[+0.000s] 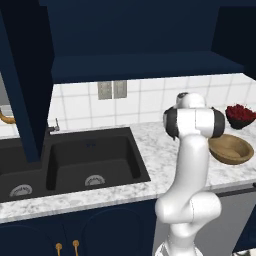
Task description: Pick up the bowls on the counter and stack them on top of one another in the open cabinet. Place the smaller bowl on top of the larger bowl.
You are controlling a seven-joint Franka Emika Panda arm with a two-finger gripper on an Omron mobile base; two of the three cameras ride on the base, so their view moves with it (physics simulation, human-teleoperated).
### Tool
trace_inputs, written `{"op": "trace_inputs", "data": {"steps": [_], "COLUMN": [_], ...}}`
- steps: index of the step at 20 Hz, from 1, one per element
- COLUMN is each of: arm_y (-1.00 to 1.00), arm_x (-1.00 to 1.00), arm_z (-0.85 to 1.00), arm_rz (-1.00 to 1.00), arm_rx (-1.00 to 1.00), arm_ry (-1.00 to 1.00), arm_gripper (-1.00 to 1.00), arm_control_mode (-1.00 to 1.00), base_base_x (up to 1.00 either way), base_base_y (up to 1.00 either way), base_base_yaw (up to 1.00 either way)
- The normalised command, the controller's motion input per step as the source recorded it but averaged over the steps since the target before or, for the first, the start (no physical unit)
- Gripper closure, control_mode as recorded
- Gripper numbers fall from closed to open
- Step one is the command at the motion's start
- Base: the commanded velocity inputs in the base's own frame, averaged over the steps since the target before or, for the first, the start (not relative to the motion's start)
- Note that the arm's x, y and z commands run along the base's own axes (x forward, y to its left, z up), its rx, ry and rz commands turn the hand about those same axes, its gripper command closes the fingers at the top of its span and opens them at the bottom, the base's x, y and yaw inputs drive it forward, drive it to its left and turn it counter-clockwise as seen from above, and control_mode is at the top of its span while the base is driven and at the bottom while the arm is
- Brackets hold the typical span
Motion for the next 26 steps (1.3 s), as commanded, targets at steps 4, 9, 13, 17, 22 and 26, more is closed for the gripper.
{"op": "trace_inputs", "data": {"steps": [4, 9, 13, 17, 22, 26], "arm_y": [-0.14, -0.11, -0.02, 0.00, 0.00, 0.04], "arm_x": [0.39, 0.21, 0.01, 0.00, -0.20, -0.83], "arm_z": [-0.29, -0.23, -0.05, 0.00, 0.03, 0.66], "arm_rz": [0.00, 0.00, 0.00, 0.00, 0.00, 0.00], "arm_rx": [-0.02, 0.00, 0.00, 0.00, 0.00, -0.03], "arm_ry": [0.00, 0.00, 0.00, 0.00, -0.03, -0.24], "arm_gripper": [-1.00, 1.00, 1.00, 1.00, 1.00, 1.00], "arm_control_mode": [-1.00, -1.00, -1.00, -1.00, -1.00, -1.00], "base_base_x": [0.00, 0.00, 0.00, 0.00, 0.00, 0.00], "base_base_y": [0.00, 0.00, 0.00, 0.00, 0.00, 0.00], "base_base_yaw": [0.00, 0.00, 0.00, 0.00, 0.00, 0.00]}}
